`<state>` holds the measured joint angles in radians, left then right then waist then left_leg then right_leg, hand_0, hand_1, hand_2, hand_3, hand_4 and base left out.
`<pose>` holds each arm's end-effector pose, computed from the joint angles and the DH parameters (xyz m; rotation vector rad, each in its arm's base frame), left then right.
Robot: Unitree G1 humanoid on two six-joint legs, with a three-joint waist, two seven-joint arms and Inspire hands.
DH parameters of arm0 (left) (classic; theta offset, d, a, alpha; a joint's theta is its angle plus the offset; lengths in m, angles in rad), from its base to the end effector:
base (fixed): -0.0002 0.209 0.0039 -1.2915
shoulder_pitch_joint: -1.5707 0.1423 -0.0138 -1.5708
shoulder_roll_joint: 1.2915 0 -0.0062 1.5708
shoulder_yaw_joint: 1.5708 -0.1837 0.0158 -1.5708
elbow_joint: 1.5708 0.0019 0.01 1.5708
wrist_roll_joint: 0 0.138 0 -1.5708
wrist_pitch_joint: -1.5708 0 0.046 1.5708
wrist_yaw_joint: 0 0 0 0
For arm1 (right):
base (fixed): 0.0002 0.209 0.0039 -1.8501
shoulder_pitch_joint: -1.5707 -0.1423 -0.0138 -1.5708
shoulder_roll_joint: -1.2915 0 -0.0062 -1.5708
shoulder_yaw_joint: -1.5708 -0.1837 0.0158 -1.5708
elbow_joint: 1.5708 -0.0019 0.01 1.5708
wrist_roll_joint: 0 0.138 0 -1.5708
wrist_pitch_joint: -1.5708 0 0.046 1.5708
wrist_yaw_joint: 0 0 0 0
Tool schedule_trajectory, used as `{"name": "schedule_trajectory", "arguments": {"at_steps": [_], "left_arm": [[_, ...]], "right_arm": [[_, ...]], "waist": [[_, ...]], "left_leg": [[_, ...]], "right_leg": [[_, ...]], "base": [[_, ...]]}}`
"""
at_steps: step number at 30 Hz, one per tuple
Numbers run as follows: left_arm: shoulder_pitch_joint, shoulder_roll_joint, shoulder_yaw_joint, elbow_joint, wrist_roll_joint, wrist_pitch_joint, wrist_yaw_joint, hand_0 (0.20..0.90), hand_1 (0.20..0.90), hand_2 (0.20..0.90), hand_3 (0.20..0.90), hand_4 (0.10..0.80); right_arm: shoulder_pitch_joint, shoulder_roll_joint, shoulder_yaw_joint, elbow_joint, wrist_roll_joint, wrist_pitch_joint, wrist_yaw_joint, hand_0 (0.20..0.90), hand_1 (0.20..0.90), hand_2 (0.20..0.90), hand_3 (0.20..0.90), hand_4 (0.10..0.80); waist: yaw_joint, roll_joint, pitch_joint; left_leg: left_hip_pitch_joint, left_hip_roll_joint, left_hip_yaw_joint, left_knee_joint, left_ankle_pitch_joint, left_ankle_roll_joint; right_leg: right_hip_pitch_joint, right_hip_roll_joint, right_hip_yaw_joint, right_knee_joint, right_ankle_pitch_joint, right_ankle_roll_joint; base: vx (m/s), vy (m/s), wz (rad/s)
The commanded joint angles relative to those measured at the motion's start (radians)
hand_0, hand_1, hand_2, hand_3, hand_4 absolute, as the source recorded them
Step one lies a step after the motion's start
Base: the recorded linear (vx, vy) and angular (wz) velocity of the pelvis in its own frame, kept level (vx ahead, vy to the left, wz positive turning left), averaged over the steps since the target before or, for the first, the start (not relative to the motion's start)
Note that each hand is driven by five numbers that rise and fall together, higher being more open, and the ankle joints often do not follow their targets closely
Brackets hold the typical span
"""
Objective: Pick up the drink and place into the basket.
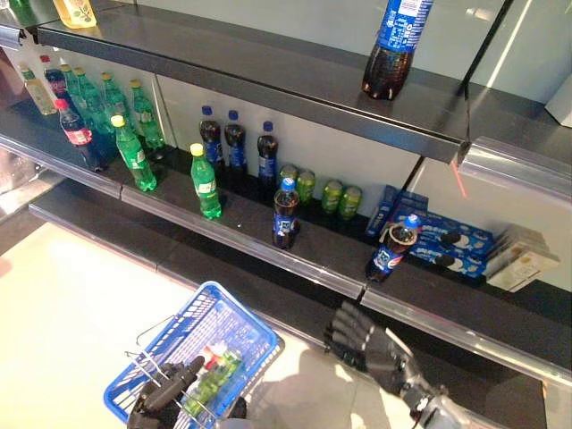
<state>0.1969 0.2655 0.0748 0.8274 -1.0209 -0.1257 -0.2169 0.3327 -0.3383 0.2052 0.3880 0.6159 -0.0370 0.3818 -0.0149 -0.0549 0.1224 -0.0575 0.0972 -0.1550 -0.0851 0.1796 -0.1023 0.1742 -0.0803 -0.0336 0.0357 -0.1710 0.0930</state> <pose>0.0693 0.2532 -0.0902 -0.7226 0.5941 0.5287 0.0834 -0.2127 -0.0627 0.3820 0.6485 0.2332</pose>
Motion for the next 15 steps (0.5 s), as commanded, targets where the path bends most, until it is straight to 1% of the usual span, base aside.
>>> {"name": "schedule_trajectory", "arguments": {"at_steps": [1, 3, 4, 5, 6, 7, 8, 9, 10, 11, 12, 13, 14, 15], "left_arm": [[-0.05, -0.005, 0.032, -0.135, -0.008, -0.182, -0.01, 0.3, 0.3, 0.3, 0.2, 0.1], [-0.057, -0.038, 0.053, -0.077, -0.07, -0.211, -0.004, 0.3, 0.3, 0.3, 0.2, 0.1], [-0.056, -0.051, 0.065, -0.066, -0.077, -0.211, -0.02, 0.3, 0.3, 0.3, 0.2, 0.1], [-0.057, -0.06, 0.07, -0.047, -0.072, -0.214, -0.038, 0.3, 0.3, 0.3, 0.2, 0.1], [-0.06, -0.066, 0.072, -0.03, -0.063, -0.211, -0.049, 0.3, 0.3, 0.3, 0.2, 0.1], [-0.065, -0.071, 0.07, -0.017, -0.053, -0.197, -0.052, 0.3, 0.3, 0.3, 0.2, 0.1], [-0.07, -0.074, 0.068, -0.01, -0.049, -0.191, -0.05, 0.3, 0.3, 0.3, 0.2, 0.1], [-0.081, -0.076, 0.062, 0.006, -0.033, -0.174, -0.049, 0.3, 0.3, 0.3, 0.2, 0.1], [-0.084, -0.078, 0.054, 0.018, -0.024, -0.172, -0.046, 0.3, 0.3, 0.3, 0.2, 0.1], [-0.081, -0.084, 0.049, 0.026, -0.023, -0.18, -0.036, 0.3, 0.3, 0.3, 0.2, 0.1], [-0.066, -0.095, 0.051, 0.037, -0.03, -0.197, -0.027, 0.3, 0.3, 0.3, 0.2, 0.1], [-0.047, -0.11, 0.067, 0.049, -0.044, -0.216, -0.027, 0.3, 0.3, 0.3, 0.2, 0.1], [-0.031, -0.122, 0.078, 0.061, -0.051, -0.231, -0.031, 0.3, 0.3, 0.3, 0.2, 0.1], [-0.031, -0.129, 0.084, 0.07, -0.036, -0.234, -0.035, 0.3, 0.3, 0.3, 0.2, 0.1]], "right_arm": [[-0.03, -0.003, -0.016, -0.039, -0.034, -0.107, -0.031, 0.9, 0.9, 0.9, 0.9, 0.8], [-0.069, 0.018, 0.008, 0.07, -0.061, -0.06, -0.039, 0.9, 0.9, 0.9, 0.9, 0.8], [-0.082, 0.027, 0.015, 0.124, -0.081, -0.059, -0.046, 0.9, 0.9, 0.9, 0.9, 0.8], [-0.097, 0.037, 0.017, 0.166, -0.099, -0.051, -0.067, 0.9, 0.9, 0.9, 0.9, 0.8], [-0.103, 0.042, 0.017, 0.192, -0.103, -0.048, -0.09, 0.9, 0.9, 0.9, 0.9, 0.8], [-0.105, 0.047, 0.011, 0.223, -0.092, -0.044, -0.117, 0.9, 0.9, 0.9, 0.9, 0.8], [-0.103, 0.05, 0.007, 0.236, -0.079, -0.042, -0.133, 0.9, 0.9, 0.9, 0.9, 0.8], [-0.098, 0.053, -0.007, 0.266, -0.047, -0.046, -0.155, 0.9, 0.9, 0.9, 0.9, 0.8], [-0.094, 0.051, -0.018, 0.294, -0.036, -0.053, -0.165, 0.9, 0.9, 0.9, 0.9, 0.8], [-0.095, 0.046, -0.024, 0.32, -0.048, -0.058, -0.173, 0.9, 0.9, 0.9, 0.9, 0.8], [-0.097, 0.036, -0.031, 0.348, -0.07, -0.058, -0.174, 0.9, 0.9, 0.9, 0.9, 0.8], [-0.102, 0.027, -0.044, 0.372, -0.1, -0.041, -0.173, 0.9, 0.9, 0.9, 0.9, 0.8], [-0.096, 0.024, -0.064, 0.41, -0.129, -0.041, -0.174, 0.9, 0.9, 0.9, 0.9, 0.8], [-0.088, 0.029, -0.088, 0.464, -0.157, -0.072, -0.177, 0.9, 0.9, 0.9, 0.9, 0.8]], "waist": [[0.039, 0.008, -0.024], [0.059, 0.011, 0.002], [0.068, 0.016, 0.012], [0.074, 0.021, 0.023], [0.074, 0.025, 0.03], [0.069, 0.029, 0.035], [0.064, 0.03, 0.038], [0.052, 0.03, 0.042], [0.045, 0.029, 0.042], [0.044, 0.024, 0.041], [0.047, 0.016, 0.043], [0.054, 0.008, 0.039], [0.05, 0.003, 0.032], [0.041, 0.0, 0.027]], "left_leg": [[0.098, -0.02, 0.056, 0.012, -0.087, 0.038], [0.06, -0.019, 0.032, 0.004, -0.053, 0.021], [0.038, -0.012, 0.04, -0.002, -0.034, 0.011], [0.015, -0.003, 0.066, -0.002, -0.022, 0.002], [0.001, 0.006, 0.103, -0.002, -0.012, -0.003], [-0.008, 0.018, 0.164, 0.001, -0.004, -0.006], [-0.011, 0.022, 0.203, 0.009, -0.005, -0.008], [-0.01, 0.029, 0.281, 0.027, -0.007, -0.01], [-0.024, 0.04, 0.308, 0.05, -0.001, -0.016], [-0.028, 0.052, 0.271, 0.072, 0.003, -0.019], [-0.01, 0.047, 0.224, 0.084, -0.022, -0.012], [0.002, 0.049, 0.16, 0.119, -0.035, -0.008], [0.009, 0.07, 0.162, 0.145, -0.034, -0.01], [0.016, 0.097, 0.197, 0.169, -0.026, -0.016]], "right_leg": [[-0.114, 0.015, -0.038, 0.077, 0.105, -0.041], [-0.118, 0.029, -0.055, 0.083, 0.101, -0.052], [-0.115, 0.032, -0.062, 0.076, 0.102, -0.055], [-0.108, 0.031, -0.077, 0.067, 0.102, -0.059], [-0.101, 0.03, -0.095, 0.064, 0.102, -0.062], [-0.095, 0.028, -0.124, 0.064, 0.1, -0.065], [-0.09, 0.025, -0.14, 0.065, 0.098, -0.067], [-0.079, 0.017, -0.172, 0.063, 0.098, -0.069], [-0.076, 0.012, -0.187, 0.059, 0.105, -0.072], [-0.077, 0.005, -0.181, 0.059, 0.109, -0.072], [-0.079, -0.008, -0.165, 0.062, 0.112, -0.068], [-0.088, -0.022, -0.129, 0.056, 0.119, -0.064], [-0.093, -0.035, -0.114, 0.047, 0.126, -0.061], [-0.09, -0.046, -0.112, 0.04, 0.132, -0.058]], "base": [[-0.103, -0.074, 1.12], [-0.171, -0.067, 0.2], [-0.184, -0.025, 0.06], [-0.136, 0.017, 0.2], [-0.105, 0.052, 0.39], [-0.067, 0.07, 0.74], [-0.061, 0.103, 0.9], [-0.03, 0.16, 1.14], [-0.009, 0.247, 1.24], [0.049, 0.343, 1.12], [0.079, 0.438, 0.75], [0.104, 0.523, 0.28], [0.12, 0.584, 0.18], [0.132, 0.545, 0.29]]}}
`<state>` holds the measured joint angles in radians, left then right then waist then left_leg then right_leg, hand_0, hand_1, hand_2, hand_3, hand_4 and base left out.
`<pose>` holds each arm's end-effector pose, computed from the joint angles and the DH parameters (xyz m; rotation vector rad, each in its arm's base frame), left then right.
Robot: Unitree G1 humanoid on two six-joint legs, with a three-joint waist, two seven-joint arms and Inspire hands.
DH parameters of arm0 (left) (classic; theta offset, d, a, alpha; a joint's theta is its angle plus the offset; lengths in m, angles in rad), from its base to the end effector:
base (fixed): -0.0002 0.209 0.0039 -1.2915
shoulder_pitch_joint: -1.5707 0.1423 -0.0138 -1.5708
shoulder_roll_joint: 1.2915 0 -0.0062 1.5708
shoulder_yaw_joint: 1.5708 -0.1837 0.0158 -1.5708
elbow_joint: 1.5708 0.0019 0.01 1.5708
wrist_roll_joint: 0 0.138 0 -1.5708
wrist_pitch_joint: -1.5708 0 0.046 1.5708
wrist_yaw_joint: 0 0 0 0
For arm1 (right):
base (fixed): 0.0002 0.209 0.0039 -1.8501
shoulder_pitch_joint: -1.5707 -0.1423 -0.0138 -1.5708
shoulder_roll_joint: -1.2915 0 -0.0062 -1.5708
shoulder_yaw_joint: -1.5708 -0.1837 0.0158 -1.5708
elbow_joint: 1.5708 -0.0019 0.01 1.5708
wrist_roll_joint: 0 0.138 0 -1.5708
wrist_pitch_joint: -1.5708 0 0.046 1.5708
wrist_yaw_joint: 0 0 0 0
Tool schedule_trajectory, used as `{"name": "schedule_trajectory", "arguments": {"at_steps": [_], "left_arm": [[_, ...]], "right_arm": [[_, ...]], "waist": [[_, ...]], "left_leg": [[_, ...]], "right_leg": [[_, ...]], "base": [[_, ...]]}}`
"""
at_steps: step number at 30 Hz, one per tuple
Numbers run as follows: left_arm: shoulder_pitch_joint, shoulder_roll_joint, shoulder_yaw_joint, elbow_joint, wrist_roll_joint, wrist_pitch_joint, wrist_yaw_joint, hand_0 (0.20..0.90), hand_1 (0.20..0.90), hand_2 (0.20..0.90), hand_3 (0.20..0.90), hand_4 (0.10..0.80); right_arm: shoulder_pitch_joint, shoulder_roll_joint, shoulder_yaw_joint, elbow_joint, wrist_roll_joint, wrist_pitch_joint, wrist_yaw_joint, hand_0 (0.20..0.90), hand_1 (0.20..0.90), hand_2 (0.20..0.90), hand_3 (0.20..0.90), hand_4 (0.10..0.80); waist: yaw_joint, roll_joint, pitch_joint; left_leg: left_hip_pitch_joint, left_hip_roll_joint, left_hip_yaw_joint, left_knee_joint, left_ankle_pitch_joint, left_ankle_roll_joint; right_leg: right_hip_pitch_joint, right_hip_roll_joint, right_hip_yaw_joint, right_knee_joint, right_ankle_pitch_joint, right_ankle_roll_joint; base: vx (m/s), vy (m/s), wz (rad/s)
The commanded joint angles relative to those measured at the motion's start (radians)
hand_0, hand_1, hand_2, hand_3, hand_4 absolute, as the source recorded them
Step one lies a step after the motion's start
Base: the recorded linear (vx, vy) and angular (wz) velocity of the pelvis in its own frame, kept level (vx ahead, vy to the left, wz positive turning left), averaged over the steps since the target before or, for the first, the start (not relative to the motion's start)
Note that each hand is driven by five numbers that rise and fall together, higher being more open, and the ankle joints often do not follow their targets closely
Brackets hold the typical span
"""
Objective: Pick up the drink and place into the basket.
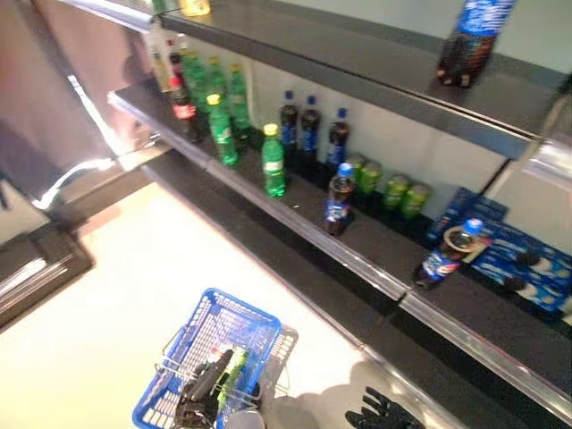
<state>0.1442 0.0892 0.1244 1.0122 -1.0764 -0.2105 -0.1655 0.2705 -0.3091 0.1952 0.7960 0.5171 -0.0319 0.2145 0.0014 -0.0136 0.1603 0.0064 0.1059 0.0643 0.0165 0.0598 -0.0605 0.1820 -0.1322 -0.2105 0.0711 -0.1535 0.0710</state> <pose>0.0578 0.2040 -0.1139 -0.8861 0.6579 0.7205 0.0455 -0.2278 -0.0998 0.2349 1.0028 -0.0447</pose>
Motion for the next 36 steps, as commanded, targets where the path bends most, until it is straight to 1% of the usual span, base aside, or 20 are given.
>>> {"name": "schedule_trajectory", "arguments": {"at_steps": [1, 3, 4, 5, 6, 7, 8, 9, 10, 11, 14, 18, 21, 22, 25, 28, 31, 32, 33, 36], "left_arm": [[0.014, 0.044, 0.031, -0.11, 0.038, -0.15, -0.084, 0.3, 0.3, 0.3, 0.2, 0.1], [-0.021, 0.05, 0.006, -0.102, 0.091, -0.142, -0.062, 0.3, 0.3, 0.3, 0.2, 0.1], [-0.048, 0.057, -0.011, -0.101, 0.108, -0.129, -0.055, 0.3, 0.3, 0.3, 0.2, 0.1], [-0.055, 0.059, -0.014, -0.101, 0.113, -0.124, -0.055, 0.3, 0.3, 0.3, 0.2, 0.1], [-0.072, 0.062, -0.019, -0.105, 0.138, -0.111, -0.051, 0.3, 0.3, 0.3, 0.2, 0.1], [-0.1, 0.082, -0.049, -0.112, 0.198, -0.101, -0.046, 0.3, 0.3, 0.3, 0.2, 0.1], [-0.1, 0.082, -0.049, -0.112, 0.198, -0.101, -0.046, 0.3, 0.3, 0.3, 0.2, 0.1], [-0.105, 0.091, -0.076, -0.118, 0.229, -0.105, -0.039, 0.3, 0.3, 0.3, 0.2, 0.1], [-0.102, 0.096, -0.09, -0.126, 0.223, -0.107, -0.037, 0.3, 0.3, 0.3, 0.2, 0.1], [-0.095, 0.103, -0.101, -0.136, 0.208, -0.107, -0.046, 0.3, 0.3, 0.3, 0.2, 0.1], [-0.094, 0.139, -0.167, -0.139, 0.175, -0.114, -0.067, 0.3, 0.3, 0.3, 0.2, 0.1], [-0.121, 0.143, -0.187, -0.122, 0.184, -0.109, -0.048, 0.3, 0.3, 0.3, 0.2, 0.1], [-0.144, 0.117, -0.19, -0.069, 0.198, -0.114, -0.045, 0.3, 0.3, 0.3, 0.2, 0.1], [-0.145, 0.113, -0.183, -0.055, 0.2, -0.114, -0.055, 0.3, 0.3, 0.3, 0.2, 0.1], [-0.131, 0.105, -0.168, -0.026, 0.21, -0.113, -0.079, 0.3, 0.3, 0.3, 0.2, 0.1], [-0.116, 0.091, -0.163, 0.002, 0.199, -0.108, -0.076, 0.3, 0.3, 0.3, 0.2, 0.1], [-0.125, 0.077, -0.162, 0.041, 0.174, -0.104, -0.065, 0.3, 0.3, 0.3, 0.2, 0.1], [-0.128, 0.067, -0.149, 0.045, 0.177, -0.092, -0.045, 0.3, 0.3, 0.3, 0.2, 0.1], [-0.127, 0.056, -0.144, 0.048, 0.187, -0.108, -0.04, 0.3, 0.3, 0.3, 0.2, 0.1], [-0.124, 0.047, -0.147, 0.047, 0.183, -0.141, -0.016, 0.3, 0.3, 0.3, 0.2, 0.1]], "right_arm": [[-0.023, 0.008, -0.091, 0.105, -0.07, -0.105, -0.012, 0.9, 0.9, 0.9, 0.9, 0.8], [-0.03, 0.032, -0.116, 0.206, -0.075, -0.144, -0.028, 0.9, 0.9, 0.9, 0.9, 0.8], [-0.043, 0.047, -0.12, 0.243, -0.086, -0.147, -0.062, 0.9, 0.9, 0.9, 0.9, 0.8], [-0.048, 0.051, -0.12, 0.248, -0.09, -0.142, -0.077, 0.9, 0.9, 0.9, 0.9, 0.8], [-0.053, 0.063, -0.126, 0.255, -0.087, -0.128, -0.106, 0.9, 0.9, 0.9, 0.9, 0.8], [-0.067, 0.084, -0.137, 0.286, -0.044, -0.107, -0.146, 0.9, 0.9, 0.9, 0.9, 0.8], [-0.067, 0.084, -0.137, 0.286, -0.044, -0.107, -0.146, 0.9, 0.9, 0.9, 0.9, 0.8], [-0.073, 0.098, -0.15, 0.283, -0.046, -0.085, -0.174, 0.9, 0.9, 0.9, 0.9, 0.8], [-0.074, 0.101, -0.145, 0.271, -0.058, -0.075, -0.194, 0.9, 0.9, 0.9, 0.9, 0.8], [-0.073, 0.101, -0.136, 0.261, -0.065, -0.079, -0.213, 0.9, 0.9, 0.9, 0.9, 0.8], [-0.084, 0.11, -0.122, 0.241, 0.017, -0.092, -0.289, 0.9, 0.9, 0.9, 0.9, 0.8], [-0.092, 0.101, -0.129, 0.309, 0.052, -0.121, -0.279, 0.9, 0.9, 0.9, 0.9, 0.8], [-0.091, 0.099, -0.146, 0.386, 0.103, -0.149, -0.249, 0.9, 0.9, 0.9, 0.9, 0.8], [-0.094, 0.099, -0.148, 0.402, 0.112, -0.147, -0.244, 0.9, 0.9, 0.9, 0.9, 0.8], [-0.107, 0.098, -0.172, 0.424, 0.111, -0.119, -0.236, 0.9, 0.9, 0.9, 0.9, 0.8], [-0.102, 0.097, -0.195, 0.439, 0.1, -0.116, -0.225, 0.9, 0.9, 0.9, 0.9, 0.8], [-0.091, 0.105, -0.198, 0.459, 0.106, -0.134, -0.234, 0.9, 0.9, 0.9, 0.9, 0.8], [-0.089, 0.107, -0.196, 0.454, 0.098, -0.12, -0.255, 0.9, 0.9, 0.9, 0.9, 0.8], [-0.08, 0.106, -0.19, 0.433, 0.06, -0.118, -0.268, 0.9, 0.9, 0.9, 0.9, 0.8], [-0.08, 0.087, -0.156, 0.404, -0.056, -0.159, -0.282, 0.9, 0.9, 0.9, 0.9, 0.8]], "waist": [[0.019, -0.043, -0.012], [0.007, -0.04, -0.015], [0.003, -0.038, -0.013], [0.003, -0.039, -0.011], [0.002, -0.041, -0.005], [0.008, -0.045, 0.007], [0.009, -0.046, 0.007], [0.009, -0.044, 0.013], [0.007, -0.036, 0.016], [0.003, -0.024, 0.02], [-0.044, -0.01, 0.008], [-0.073, -0.023, -0.007], [-0.101, -0.043, -0.023], [-0.103, -0.047, -0.023], [-0.106, -0.055, -0.012], [-0.115, -0.052, -0.015], [-0.144, -0.035, -0.039], [-0.154, -0.022, -0.046], [-0.163, -0.026, -0.048], [-0.148, -0.045, -0.044]], "left_leg": [[-0.033, 0.1, 0.018, 0.073, 0.071, -0.056], [0.009, 0.117, 0.092, 0.045, 0.037, -0.055], [0.023, 0.103, 0.111, 0.044, 0.01, -0.046], [0.025, 0.097, 0.113, 0.049, 0.002, -0.042], [0.014, 0.075, 0.121, 0.089, -0.025, -0.031], [0.001, 0.038, 0.141, 0.121, -0.058, -0.003], [0.0, 0.037, 0.141, 0.121, -0.058, -0.002], [0.008, -0.001, 0.155, 0.12, -0.078, 0.03], [0.017, -0.021, 0.16, 0.11, -0.083, 0.047], [0.033, -0.033, 0.176, 0.093, -0.084, 0.061], [0.054, -0.083, 0.143, 0.031, -0.079, 0.083], [0.055, -0.127, 0.127, 0.021, -0.089, 0.093], [0.051, -0.189, 0.088, 0.018, -0.106, 0.102], [0.053, -0.204, 0.079, 0.024, -0.116, 0.101], [0.092, -0.236, 0.067, 0.049, -0.174, 0.104], [0.132, -0.264, 0.039, 0.124, -0.227, 0.109], [0.151, -0.251, 0.034, 0.245, -0.162, 0.083], [0.162, -0.225, 0.055, 0.344, -0.084, 0.043], [0.123, -0.203, 0.076, 0.577, 0.026, -0.012], [0.0, -0.193, 0.089, 0.779, 0.087, -0.038]], "right_leg": [[-0.095, -0.013, 0.055, 0.002, 0.123, -0.027], [-0.095, -0.056, 0.03, 0.005, 0.145, 0.006], [-0.1, -0.09, 0.025, 0.01, 0.161, 0.034], [-0.101, -0.099, 0.025, 0.012, 0.164, 0.041], [-0.097, -0.121, 0.031, 0.026, 0.166, 0.059], [-0.096, -0.178, 0.028, 0.075, 0.204, 0.087], [-0.097, -0.18, 0.029, 0.075, 0.204, 0.087], [-0.134, -0.237, 0.024, 0.172, 0.285, 0.093], [-0.165, -0.25, 0.026, 0.234, 0.312, 0.092], [-0.189, -0.243, 0.027, 0.303, 0.3, 0.087], [-0.234, -0.033, 0.095, 0.296, 0.204, 0.052], [-0.215, 0.088, 0.166, 0.127, 0.172, 0.009], [-0.218, 0.166, 0.27, -0.089, 0.249, 0.0], [-0.248, 0.173, 0.261, -0.112, 0.285, 0.01], [-0.355, 0.175, 0.151, -0.095, 0.356, 0.035], [-0.377, 0.18, 0.111, -0.046, 0.352, 0.015], [-0.363, 0.202, 0.126, -0.027, 0.315, -0.027], [-0.348, 0.207, 0.104, -0.007, 0.284, -0.048], [-0.318, 0.196, 0.096, 0.005, 0.253, -0.076], [-0.262, 0.162, 0.086, 0.007, 0.225, -0.098]], "base": [[0.184, 0.581, 0.43], [0.199, 0.526, 0.39], [0.178, 0.433, 0.31], [0.197, 0.464, 0.36], [0.232, 0.521, 0.45], [0.195, 0.437, 0.39], [0.244, 0.583, 0.4], [0.177, 0.472, 0.33], [0.238, 0.65, 0.48], [0.244, 0.605, 0.45], [0.246, 0.37, 0.44], [0.243, 0.143, 0.49], [0.387, 0.101, 0.72], [0.475, 0.073, 0.94], [0.408, 0.046, 0.31], [0.509, 0.076, -0.21], [0.437, 0.05, 0.08], [0.429, 0.007, 0.47], [0.451, 0.002, 0.55], [0.424, -0.003, 0.29]]}}
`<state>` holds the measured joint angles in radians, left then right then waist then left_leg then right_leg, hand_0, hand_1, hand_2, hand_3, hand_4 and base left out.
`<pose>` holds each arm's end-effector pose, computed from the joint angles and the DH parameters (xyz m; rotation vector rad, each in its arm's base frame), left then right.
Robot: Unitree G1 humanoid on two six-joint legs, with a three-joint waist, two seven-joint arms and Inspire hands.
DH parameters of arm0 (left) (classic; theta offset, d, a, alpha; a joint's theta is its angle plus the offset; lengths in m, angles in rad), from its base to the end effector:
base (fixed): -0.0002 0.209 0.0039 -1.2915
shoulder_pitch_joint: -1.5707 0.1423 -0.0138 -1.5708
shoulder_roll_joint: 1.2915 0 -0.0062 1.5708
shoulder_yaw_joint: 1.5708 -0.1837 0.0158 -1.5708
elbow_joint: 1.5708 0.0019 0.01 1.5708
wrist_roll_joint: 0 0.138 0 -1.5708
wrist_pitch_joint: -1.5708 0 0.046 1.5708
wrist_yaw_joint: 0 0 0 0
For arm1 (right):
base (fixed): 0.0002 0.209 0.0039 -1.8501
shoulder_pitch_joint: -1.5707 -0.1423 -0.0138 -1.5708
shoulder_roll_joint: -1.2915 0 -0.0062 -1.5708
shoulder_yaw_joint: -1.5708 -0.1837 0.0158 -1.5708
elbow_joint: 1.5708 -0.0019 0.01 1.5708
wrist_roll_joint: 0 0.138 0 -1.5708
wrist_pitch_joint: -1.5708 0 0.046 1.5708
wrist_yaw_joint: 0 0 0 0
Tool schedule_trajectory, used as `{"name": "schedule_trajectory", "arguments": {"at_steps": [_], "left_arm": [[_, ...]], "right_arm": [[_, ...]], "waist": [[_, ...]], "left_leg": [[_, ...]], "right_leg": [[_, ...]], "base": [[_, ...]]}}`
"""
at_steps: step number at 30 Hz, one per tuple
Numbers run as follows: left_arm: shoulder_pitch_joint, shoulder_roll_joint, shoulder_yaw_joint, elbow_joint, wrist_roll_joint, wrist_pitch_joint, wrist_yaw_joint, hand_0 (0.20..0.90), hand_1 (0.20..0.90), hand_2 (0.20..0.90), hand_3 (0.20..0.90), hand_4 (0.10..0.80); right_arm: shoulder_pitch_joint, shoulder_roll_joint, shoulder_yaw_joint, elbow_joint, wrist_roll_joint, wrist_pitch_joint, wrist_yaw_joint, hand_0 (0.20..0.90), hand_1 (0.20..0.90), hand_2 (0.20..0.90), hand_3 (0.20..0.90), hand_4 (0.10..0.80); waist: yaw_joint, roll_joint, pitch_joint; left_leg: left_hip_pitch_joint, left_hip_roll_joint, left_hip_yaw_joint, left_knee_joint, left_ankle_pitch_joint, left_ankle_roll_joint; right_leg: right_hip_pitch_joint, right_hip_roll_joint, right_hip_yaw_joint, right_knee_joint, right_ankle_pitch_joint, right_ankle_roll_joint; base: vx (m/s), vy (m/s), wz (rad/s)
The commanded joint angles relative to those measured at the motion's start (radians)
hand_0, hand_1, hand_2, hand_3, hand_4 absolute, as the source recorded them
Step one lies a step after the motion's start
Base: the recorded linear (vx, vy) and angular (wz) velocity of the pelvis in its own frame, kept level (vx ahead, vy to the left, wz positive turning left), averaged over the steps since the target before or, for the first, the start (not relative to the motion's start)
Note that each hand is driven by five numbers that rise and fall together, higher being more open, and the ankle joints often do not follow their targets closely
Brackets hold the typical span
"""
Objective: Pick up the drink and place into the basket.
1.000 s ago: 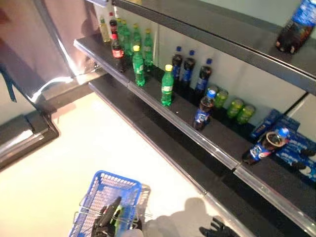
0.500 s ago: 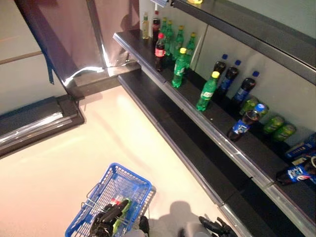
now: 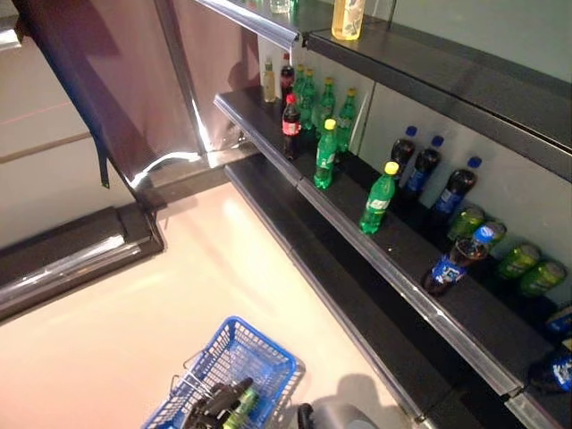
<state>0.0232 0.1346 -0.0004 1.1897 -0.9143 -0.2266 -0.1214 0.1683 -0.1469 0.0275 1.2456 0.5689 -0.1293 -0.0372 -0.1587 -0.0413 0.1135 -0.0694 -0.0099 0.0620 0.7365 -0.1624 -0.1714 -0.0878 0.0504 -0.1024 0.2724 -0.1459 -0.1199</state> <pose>0.0757 0.2048 -0.1161 -0.6424 0.8194 0.5734 0.0106 -0.2042 -0.1253 0.2886 1.2158 -0.5385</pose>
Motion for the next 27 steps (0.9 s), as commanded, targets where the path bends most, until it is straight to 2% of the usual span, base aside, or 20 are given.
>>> {"name": "schedule_trajectory", "arguments": {"at_steps": [1, 2, 3, 4, 6, 7, 8, 9, 10, 12, 13, 15, 16, 17, 18, 19, 20, 21, 24, 27], "left_arm": [[0.0, 0.004, -0.02, -0.143, 0.003, -0.125, -0.04, 0.3, 0.3, 0.3, 0.2, 0.1], [0.001, 0.005, -0.019, -0.147, -0.008, -0.126, -0.034, 0.3, 0.3, 0.3, 0.2, 0.1], [0.003, 0.018, -0.006, -0.155, -0.039, -0.121, -0.037, 0.3, 0.3, 0.3, 0.2, 0.1], [0.006, 0.025, 0.002, -0.16, -0.049, -0.119, -0.036, 0.3, 0.3, 0.3, 0.2, 0.1], [0.017, 0.03, 0.018, -0.156, -0.058, -0.124, -0.064, 0.3, 0.3, 0.3, 0.2, 0.1], [0.028, 0.03, 0.033, -0.148, -0.064, -0.127, -0.084, 0.3, 0.3, 0.3, 0.2, 0.1], [0.035, 0.031, 0.041, -0.144, -0.069, -0.123, -0.092, 0.3, 0.3, 0.3, 0.2, 0.1], [0.036, 0.031, 0.041, -0.144, -0.069, -0.123, -0.092, 0.3, 0.3, 0.3, 0.2, 0.1], [0.049, 0.02, 0.057, -0.148, -0.081, -0.118, -0.097, 0.3, 0.3, 0.3, 0.2, 0.1], [0.06, 0.001, 0.08, -0.147, -0.118, -0.122, -0.104, 0.3, 0.3, 0.3, 0.2, 0.1], [0.056, -0.007, 0.092, -0.148, -0.14, -0.119, -0.103, 0.3, 0.3, 0.3, 0.2, 0.1], [0.035, -0.007, 0.101, -0.146, -0.12, -0.103, -0.082, 0.3, 0.3, 0.3, 0.2, 0.1], [0.023, -0.003, 0.099, -0.144, -0.099, -0.096, -0.071, 0.3, 0.3, 0.3, 0.2, 0.1], [0.008, 0.005, 0.088, -0.135, -0.08, -0.091, -0.065, 0.3, 0.3, 0.3, 0.2, 0.1], [-0.004, 0.018, 0.067, -0.13, -0.068, -0.097, -0.059, 0.3, 0.3, 0.3, 0.2, 0.1], [-0.007, 0.025, 0.057, -0.127, -0.072, -0.107, -0.064, 0.3, 0.3, 0.3, 0.2, 0.1], [-0.001, 0.043, 0.045, -0.136, -0.086, -0.112, -0.074, 0.3, 0.3, 0.3, 0.2, 0.1], [0.005, 0.056, 0.048, -0.153, -0.081, -0.108, -0.08, 0.3, 0.3, 0.3, 0.2, 0.1], [-0.005, 0.096, 0.024, -0.151, -0.056, -0.104, -0.09, 0.3, 0.3, 0.3, 0.2, 0.1], [-0.016, 0.103, 0.023, -0.153, -0.049, -0.092, -0.072, 0.3, 0.3, 0.3, 0.2, 0.1]], "right_arm": [[0.017, -0.085, 0.029, -0.07, -0.132, -0.058, -0.045, 0.9, 0.9, 0.9, 0.9, 0.8], [0.015, -0.087, 0.034, -0.077, -0.13, -0.059, -0.047, 0.9, 0.9, 0.9, 0.9, 0.8], [-0.006, -0.102, 0.052, -0.081, -0.089, -0.064, -0.027, 0.9, 0.9, 0.9, 0.9, 0.8], [-0.026, -0.109, 0.057, -0.079, -0.076, -0.069, -0.017, 0.9, 0.9, 0.9, 0.9, 0.8], [-0.06, -0.113, 0.062, -0.073, -0.069, -0.078, -0.021, 0.9, 0.9, 0.9, 0.9, 0.8], [-0.077, -0.119, 0.053, -0.061, -0.066, -0.073, -0.012, 0.9, 0.9, 0.9, 0.9, 0.8], [-0.083, -0.12, 0.044, -0.054, -0.066, -0.065, -0.011, 0.9, 0.9, 0.9, 0.9, 0.8], [-0.083, -0.12, 0.043, -0.053, -0.064, -0.065, -0.012, 0.9, 0.9, 0.9, 0.9, 0.8], [-0.078, -0.122, 0.028, -0.043, -0.088, -0.062, -0.005, 0.9, 0.9, 0.9, 0.9, 0.8], [-0.07, -0.126, 0.016, -0.038, -0.107, -0.049, 0.008, 0.9, 0.9, 0.9, 0.9, 0.8], [-0.068, -0.124, 0.009, -0.029, -0.105, -0.043, 0.013, 0.9, 0.9, 0.9, 0.9, 0.8], [-0.059, -0.114, -0.021, -0.011, -0.096, -0.031, 0.016, 0.9, 0.9, 0.9, 0.9, 0.8], [-0.052, -0.111, -0.024, -0.008, -0.084, -0.028, 0.009, 0.9, 0.9, 0.9, 0.9, 0.8], [-0.036, -0.102, -0.044, -0.003, -0.081, -0.032, 0.003, 0.9, 0.9, 0.9, 0.9, 0.8], [-0.024, -0.091, -0.048, 0.003, -0.052, -0.029, 0.002, 0.9, 0.9, 0.9, 0.9, 0.8], [-0.013, -0.081, -0.049, 0.001, -0.045, -0.03, 0.01, 0.9, 0.9, 0.9, 0.9, 0.8], [0.002, -0.071, -0.039, -0.013, -0.074, -0.043, 0.014, 0.9, 0.9, 0.9, 0.9, 0.8], [0.008, -0.067, -0.014, -0.031, -0.108, -0.062, 0.011, 0.9, 0.9, 0.9, 0.9, 0.8], [-0.002, -0.049, 0.04, -0.087, -0.024, -0.063, -0.044, 0.9, 0.9, 0.9, 0.9, 0.8], [-0.008, -0.049, 0.047, -0.095, -0.022, -0.062, -0.049, 0.9, 0.9, 0.9, 0.9, 0.8]], "waist": [[0.027, -0.02, 0.013], [0.03, -0.024, 0.013], [0.063, -0.038, 0.035], [0.085, -0.043, 0.047], [0.11, -0.044, 0.053], [0.121, -0.042, 0.057], [0.126, -0.036, 0.052], [0.127, -0.035, 0.051], [0.138, -0.027, 0.041], [0.146, -0.027, 0.04], [0.144, -0.023, 0.041], [0.13, -0.015, 0.038], [0.123, -0.011, 0.044], [0.113, -0.01, 0.045], [0.108, -0.01, 0.044], [0.106, -0.008, 0.042], [0.104, 0.005, 0.046], [0.104, 0.02, 0.051], [0.089, 0.02, 0.054], [0.085, 0.011, 0.054]], "left_leg": [[0.022, -0.054, 0.087, 0.055, 0.296, 0.087], [0.006, -0.052, 0.086, 0.05, 0.296, 0.092], [-0.094, -0.024, 0.072, 0.023, 0.26, 0.125], [-0.115, -0.012, 0.055, -0.035, 0.26, 0.133], [-0.101, 0.02, 0.023, -0.273, 0.258, 0.149], [-0.066, 0.059, 0.011, -0.47, 0.238, 0.155], [-0.042, 0.096, -0.019, -0.636, 0.259, 0.144], [-0.039, 0.1, -0.021, -0.651, 0.265, 0.142], [-0.033, 0.154, -0.095, -0.785, 0.312, 0.117], [-0.042, 0.188, -0.143, -0.781, 0.326, 0.109], [-0.044, 0.196, -0.133, -0.738, 0.312, 0.106], [-0.029, 0.203, -0.101, -0.698, 0.279, 0.093], [-0.031, 0.195, -0.09, -0.669, 0.258, 0.092], [-0.05, 0.171, -0.063, -0.602, 0.227, 0.095], [-0.057, 0.143, -0.039, -0.575, 0.205, 0.114], [-0.041, 0.125, -0.017, -0.592, 0.199, 0.134], [-0.001, 0.103, 0.031, -0.62, 0.197, 0.154], [0.037, 0.093, 0.066, -0.646, 0.193, 0.164], [0.086, 0.071, 0.127, -0.691, 0.183, 0.156], [0.102, 0.055, 0.151, -0.692, 0.173, 0.148]], "right_leg": [[0.028, -0.02, -0.005, -0.185, 0.204, 0.091], [0.031, -0.023, 0.001, -0.182, 0.201, 0.091], [0.065, -0.024, 0.05, -0.177, 0.185, 0.091], [0.085, -0.023, 0.077, -0.176, 0.173, 0.091], [0.108, -0.014, 0.133, -0.182, 0.156, 0.101], [0.132, -0.013, 0.172, -0.188, 0.137, 0.113], [0.146, -0.011, 0.2, -0.19, 0.124, 0.119], [0.146, -0.01, 0.202, -0.19, 0.124, 0.119], [0.166, -0.015, 0.251, -0.185, 0.108, 0.13], [0.196, -0.045, 0.294, -0.175, 0.087, 0.146], [0.208, -0.078, 0.292, -0.168, 0.074, 0.163], [0.205, -0.146, 0.261, -0.141, 0.061, 0.208], [0.194, -0.169, 0.25, -0.118, 0.058, 0.22], [0.201, -0.195, 0.236, -0.097, 0.055, 0.23], [0.199, -0.227, 0.219, -0.068, 0.068, 0.25], [0.173, -0.256, 0.189, -0.024, 0.113, 0.258], [0.11, -0.289, 0.121, 0.085, 0.188, 0.254], [0.058, -0.284, 0.076, 0.137, 0.204, 0.244], [0.026, -0.158, 0.002, 0.045, 0.135, 0.217], [0.047, -0.125, -0.046, -0.04, 0.13, 0.203]], "base": [[0.349, 0.021, -0.1], [0.321, 0.028, -0.35], [0.327, 0.053, -0.47], [0.45, 0.131, -0.72], [0.456, 0.236, -0.91], [0.534, 0.357, -0.88], [0.442, 0.308, -0.69], [0.576, 0.396, -0.68], [0.559, 0.4, -0.56], [0.61, 0.538, -0.78], [0.462, 0.551, -0.78], [0.454, 0.622, -0.81], [0.399, 0.592, -0.8], [0.38, 0.559, -0.41], [0.373, 0.546, 0.02], [0.421, 0.626, 0.2], [0.378, 0.601, 0.11], [0.378, 0.591, -0.34], [0.263, 0.26, -0.53], [0.145, 0.075, -0.08]]}}
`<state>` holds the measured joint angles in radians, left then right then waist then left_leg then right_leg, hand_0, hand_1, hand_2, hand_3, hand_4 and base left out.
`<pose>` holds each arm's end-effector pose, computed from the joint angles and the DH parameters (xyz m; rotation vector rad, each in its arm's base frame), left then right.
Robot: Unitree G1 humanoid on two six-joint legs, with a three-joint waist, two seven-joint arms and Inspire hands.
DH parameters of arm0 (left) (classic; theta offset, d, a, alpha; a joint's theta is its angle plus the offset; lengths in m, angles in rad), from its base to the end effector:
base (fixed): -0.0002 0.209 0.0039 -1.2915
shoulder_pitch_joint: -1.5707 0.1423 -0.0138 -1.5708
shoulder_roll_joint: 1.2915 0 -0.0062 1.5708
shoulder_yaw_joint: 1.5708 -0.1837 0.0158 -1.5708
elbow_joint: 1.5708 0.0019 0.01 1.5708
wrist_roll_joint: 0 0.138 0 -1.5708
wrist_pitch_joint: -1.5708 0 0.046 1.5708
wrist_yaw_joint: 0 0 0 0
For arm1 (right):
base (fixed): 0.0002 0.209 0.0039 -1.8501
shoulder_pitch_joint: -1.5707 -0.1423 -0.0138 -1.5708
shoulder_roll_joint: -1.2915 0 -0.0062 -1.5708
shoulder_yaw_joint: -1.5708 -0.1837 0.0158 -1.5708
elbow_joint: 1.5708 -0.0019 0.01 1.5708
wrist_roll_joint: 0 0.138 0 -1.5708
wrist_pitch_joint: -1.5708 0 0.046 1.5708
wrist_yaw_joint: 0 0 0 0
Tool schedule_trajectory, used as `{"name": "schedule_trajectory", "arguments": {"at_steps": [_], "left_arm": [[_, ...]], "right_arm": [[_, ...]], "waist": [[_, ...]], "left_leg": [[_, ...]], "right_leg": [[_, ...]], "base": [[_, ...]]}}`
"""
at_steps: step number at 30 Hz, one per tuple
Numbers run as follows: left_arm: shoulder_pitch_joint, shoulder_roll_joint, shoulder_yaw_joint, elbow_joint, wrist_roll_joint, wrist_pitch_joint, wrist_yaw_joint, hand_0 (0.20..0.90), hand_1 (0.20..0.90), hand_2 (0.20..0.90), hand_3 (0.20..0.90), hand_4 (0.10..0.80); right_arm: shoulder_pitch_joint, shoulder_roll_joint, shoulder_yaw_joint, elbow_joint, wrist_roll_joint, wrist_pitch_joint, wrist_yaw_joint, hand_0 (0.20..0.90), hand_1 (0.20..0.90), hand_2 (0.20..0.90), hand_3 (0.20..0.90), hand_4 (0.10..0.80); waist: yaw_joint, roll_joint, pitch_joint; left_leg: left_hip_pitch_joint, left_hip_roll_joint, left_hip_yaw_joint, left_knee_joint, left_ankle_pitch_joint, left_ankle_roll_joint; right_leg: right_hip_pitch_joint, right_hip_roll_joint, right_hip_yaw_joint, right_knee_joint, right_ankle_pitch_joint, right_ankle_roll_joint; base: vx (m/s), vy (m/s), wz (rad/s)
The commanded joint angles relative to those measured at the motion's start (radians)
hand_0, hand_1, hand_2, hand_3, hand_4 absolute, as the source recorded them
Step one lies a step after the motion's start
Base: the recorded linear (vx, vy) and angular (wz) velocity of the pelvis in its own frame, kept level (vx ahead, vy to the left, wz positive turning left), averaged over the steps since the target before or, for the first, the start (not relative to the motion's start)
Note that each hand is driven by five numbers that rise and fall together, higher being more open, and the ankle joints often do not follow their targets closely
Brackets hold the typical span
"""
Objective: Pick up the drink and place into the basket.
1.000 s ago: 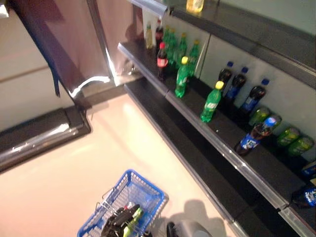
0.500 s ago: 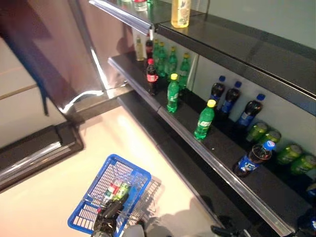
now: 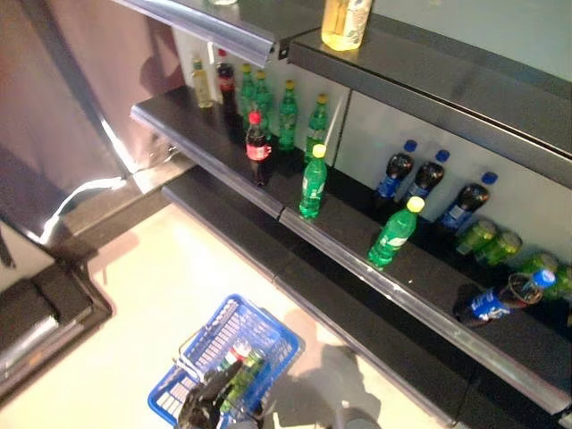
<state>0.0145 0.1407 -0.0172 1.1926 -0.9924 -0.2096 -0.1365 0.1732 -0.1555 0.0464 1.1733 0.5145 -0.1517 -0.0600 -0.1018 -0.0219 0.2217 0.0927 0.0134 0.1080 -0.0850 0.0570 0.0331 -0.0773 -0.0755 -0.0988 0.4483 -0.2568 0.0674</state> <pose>0.0777 0.2053 -0.1160 -0.7024 0.8083 0.5913 0.0229 -0.2055 -0.1225 0.2211 1.1456 -0.4876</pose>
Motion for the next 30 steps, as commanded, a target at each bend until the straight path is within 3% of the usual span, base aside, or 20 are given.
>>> {"name": "schedule_trajectory", "arguments": {"at_steps": [1, 2, 4, 6, 8, 10, 11, 12, 13, 14, 15, 17, 18, 19, 21, 24, 25, 28, 30], "left_arm": [[-0.009, 0.096, 0.045, -0.156, 0.029, -0.104, -0.047, 0.3, 0.3, 0.3, 0.2, 0.1], [-0.007, 0.089, 0.054, -0.152, 0.03, -0.103, -0.045, 0.3, 0.3, 0.3, 0.2, 0.1], [-0.001, 0.077, 0.058, -0.152, 0.033, -0.105, -0.045, 0.3, 0.3, 0.3, 0.2, 0.1], [-0.003, 0.057, 0.074, -0.149, 0.038, -0.113, -0.042, 0.3, 0.3, 0.3, 0.2, 0.1], [-0.018, 0.037, 0.075, -0.137, 0.018, -0.109, -0.036, 0.3, 0.3, 0.3, 0.2, 0.1], [-0.019, 0.035, 0.075, -0.134, 0.015, -0.109, -0.04, 0.3, 0.3, 0.3, 0.2, 0.1], [-0.022, 0.029, 0.075, -0.128, 0.01, -0.114, -0.051, 0.3, 0.3, 0.3, 0.2, 0.1], [-0.018, 0.017, 0.071, -0.116, 0.003, -0.135, -0.069, 0.3, 0.3, 0.3, 0.2, 0.1], [-0.018, 0.017, 0.071, -0.116, 0.003, -0.135, -0.069, 0.3, 0.3, 0.3, 0.2, 0.1], [-0.01, 0.012, 0.069, -0.1, -0.022, -0.142, -0.067, 0.3, 0.3, 0.3, 0.2, 0.1], [-0.004, 0.014, 0.064, -0.101, -0.038, -0.142, -0.063, 0.3, 0.3, 0.3, 0.2, 0.1], [0.01, 0.019, 0.068, -0.097, -0.061, -0.147, -0.072, 0.3, 0.3, 0.3, 0.2, 0.1], [0.013, 0.018, 0.071, -0.101, -0.066, -0.146, -0.068, 0.3, 0.3, 0.3, 0.2, 0.1], [0.023, 0.013, 0.081, -0.11, -0.085, -0.143, -0.063, 0.3, 0.3, 0.3, 0.2, 0.1], [0.047, 0.003, 0.111, -0.12, -0.096, -0.132, -0.073, 0.3, 0.3, 0.3, 0.2, 0.1], [0.042, -0.002, 0.12, -0.112, -0.084, -0.121, -0.076, 0.3, 0.3, 0.3, 0.2, 0.1], [0.027, 0.001, 0.111, -0.108, -0.065, -0.113, -0.065, 0.3, 0.3, 0.3, 0.2, 0.1], [0.021, 0.024, 0.103, -0.124, -0.054, -0.101, -0.042, 0.3, 0.3, 0.3, 0.2, 0.1], [0.033, 0.052, 0.11, -0.137, -0.047, -0.1, -0.041, 0.3, 0.3, 0.3, 0.2, 0.1]], "right_arm": [[-0.014, -0.043, 0.031, -0.029, 0.022, -0.037, -0.027, 0.9, 0.9, 0.9, 0.9, 0.8], [-0.019, -0.052, 0.034, -0.025, 0.012, -0.033, -0.015, 0.9, 0.9, 0.9, 0.9, 0.8], [-0.018, -0.057, 0.032, -0.017, 0.016, -0.043, 0.0, 0.9, 0.9, 0.9, 0.9, 0.8], [-0.022, -0.052, 0.026, 0.002, 0.004, -0.058, 0.013, 0.9, 0.9, 0.9, 0.9, 0.8], [-0.026, -0.047, 0.027, 0.006, -0.021, -0.036, -0.004, 0.9, 0.9, 0.9, 0.9, 0.8], [-0.027, -0.048, 0.029, 0.006, -0.021, -0.034, -0.005, 0.9, 0.9, 0.9, 0.9, 0.8], [-0.034, -0.056, 0.038, 0.005, -0.029, -0.03, -0.003, 0.9, 0.9, 0.9, 0.9, 0.8], [-0.045, -0.067, 0.051, 0.002, -0.057, -0.037, 0.007, 0.9, 0.9, 0.9, 0.9, 0.8], [-0.045, -0.067, 0.051, 0.002, -0.057, -0.037, 0.007, 0.9, 0.9, 0.9, 0.9, 0.8], [-0.066, -0.086, 0.086, -0.015, -0.103, -0.034, 0.009, 0.9, 0.9, 0.9, 0.9, 0.8], [-0.077, -0.091, 0.096, -0.02, -0.109, -0.027, 0.013, 0.9, 0.9, 0.9, 0.9, 0.8], [-0.102, -0.101, 0.118, -0.021, -0.137, -0.029, 0.027, 0.9, 0.9, 0.9, 0.9, 0.8], [-0.103, -0.102, 0.125, -0.027, -0.138, -0.028, 0.027, 0.9, 0.9, 0.9, 0.9, 0.8], [-0.095, -0.106, 0.129, -0.049, -0.143, -0.022, 0.029, 0.9, 0.9, 0.9, 0.9, 0.8], [-0.063, -0.114, 0.125, -0.087, -0.162, -0.03, 0.036, 0.9, 0.9, 0.9, 0.9, 0.8], [-0.052, -0.116, 0.126, -0.105, -0.157, -0.061, 0.042, 0.9, 0.9, 0.9, 0.9, 0.8], [-0.048, -0.115, 0.127, -0.129, -0.168, -0.064, 0.046, 0.9, 0.9, 0.9, 0.9, 0.8], [-0.02, -0.125, 0.144, -0.211, -0.231, -0.081, 0.071, 0.9, 0.9, 0.9, 0.9, 0.8], [-0.001, -0.143, 0.186, -0.363, -0.289, -0.04, 0.076, 0.9, 0.9, 0.9, 0.9, 0.8]], "waist": [[0.031, -0.017, -0.059], [0.032, -0.03, -0.066], [0.035, -0.043, -0.076], [0.04, -0.054, -0.09], [0.032, -0.056, -0.095], [0.032, -0.059, -0.095], [0.036, -0.063, -0.091], [0.045, -0.067, -0.088], [0.045, -0.066, -0.088], [0.061, -0.065, -0.091], [0.068, -0.065, -0.09], [0.085, -0.06, -0.094], [0.091, -0.06, -0.091], [0.102, -0.058, -0.092], [0.118, -0.055, -0.082], [0.116, -0.053, -0.08], [0.104, -0.044, -0.083], [0.089, -0.036, -0.091], [0.089, -0.039, -0.093]], "left_leg": [[-0.052, 0.018, 0.126, 0.126, -0.053, -0.06], [-0.032, -0.007, 0.155, 0.109, -0.06, -0.061], [-0.025, -0.036, 0.159, 0.114, -0.071, -0.062], [-0.044, -0.053, 0.168, 0.201, -0.104, -0.059], [-0.111, -0.032, 0.14, 0.413, -0.035, -0.083], [-0.125, -0.029, 0.134, 0.459, -0.02, -0.09], [-0.17, -0.017, 0.118, 0.574, 0.008, -0.106], [-0.226, -0.021, 0.092, 0.706, 0.023, -0.109], [-0.228, -0.02, 0.091, 0.708, 0.022, -0.109], [-0.272, -0.04, 0.018, 0.725, 0.015, -0.088], [-0.261, -0.029, 0.009, 0.667, 0.009, -0.08], [-0.189, 0.041, -0.061, 0.339, 0.026, -0.07], [-0.17, 0.06, -0.081, 0.27, 0.041, -0.076], [-0.172, 0.099, -0.132, 0.159, 0.083, -0.098], [-0.182, 0.129, -0.197, 0.099, 0.125, -0.115], [-0.162, 0.122, -0.186, 0.09, 0.068, -0.114], [-0.132, 0.103, -0.161, 0.076, 0.039, -0.113], [-0.094, 0.069, -0.124, 0.069, 0.002, -0.101], [-0.075, 0.05, -0.1, 0.069, -0.019, -0.087]], "right_leg": [[0.046, 0.011, -0.083, -0.289, 0.254, 0.011], [0.067, 0.036, -0.101, -0.398, 0.297, 0.003], [0.085, 0.06, -0.094, -0.472, 0.336, -0.001], [0.097, 0.05, -0.094, -0.493, 0.342, -0.015], [0.1, 0.055, -0.043, -0.469, 0.332, -0.044], [0.099, 0.053, -0.044, -0.465, 0.33, -0.048], [0.105, 0.047, -0.057, -0.457, 0.323, -0.06], [0.115, 0.039, -0.064, -0.45, 0.316, -0.073], [0.114, 0.04, -0.065, -0.45, 0.316, -0.073], [0.113, 0.044, -0.023, -0.423, 0.307, -0.073], [0.114, 0.049, -0.004, -0.419, 0.3, -0.071], [0.127, 0.071, 0.073, -0.433, 0.282, -0.061], [0.136, 0.072, 0.09, -0.437, 0.279, -0.058], [0.146, 0.073, 0.118, -0.441, 0.272, -0.052], [0.162, 0.061, 0.143, -0.436, 0.259, -0.044], [0.161, 0.025, 0.13, -0.434, 0.256, -0.028], [0.158, -0.003, 0.115, -0.435, 0.263, -0.006], [0.149, -0.046, 0.101, -0.443, 0.287, 0.027], [0.131, -0.074, 0.077, -0.443, 0.306, 0.048]], "base": [[0.294, 0.116, -0.13], [0.334, 0.107, -0.26], [0.275, 0.065, -0.41], [0.244, -0.009, -0.16], [0.171, -0.042, -0.05], [0.056, -0.023, 0.03], [0.134, -0.024, 0.01], [0.123, -0.015, 0.02], [0.264, 0.104, -0.06], [0.239, 0.152, -0.2], [0.38, 0.287, -0.79], [0.294, 0.287, -1.14], [0.267, 0.275, -0.89], [0.252, 0.27, -0.69], [0.195, 0.289, -0.44], [0.09, 0.283, -0.58], [0.111, 0.324, -0.47], [0.145, 0.344, -0.56], [0.049, 0.18, -0.34]]}}
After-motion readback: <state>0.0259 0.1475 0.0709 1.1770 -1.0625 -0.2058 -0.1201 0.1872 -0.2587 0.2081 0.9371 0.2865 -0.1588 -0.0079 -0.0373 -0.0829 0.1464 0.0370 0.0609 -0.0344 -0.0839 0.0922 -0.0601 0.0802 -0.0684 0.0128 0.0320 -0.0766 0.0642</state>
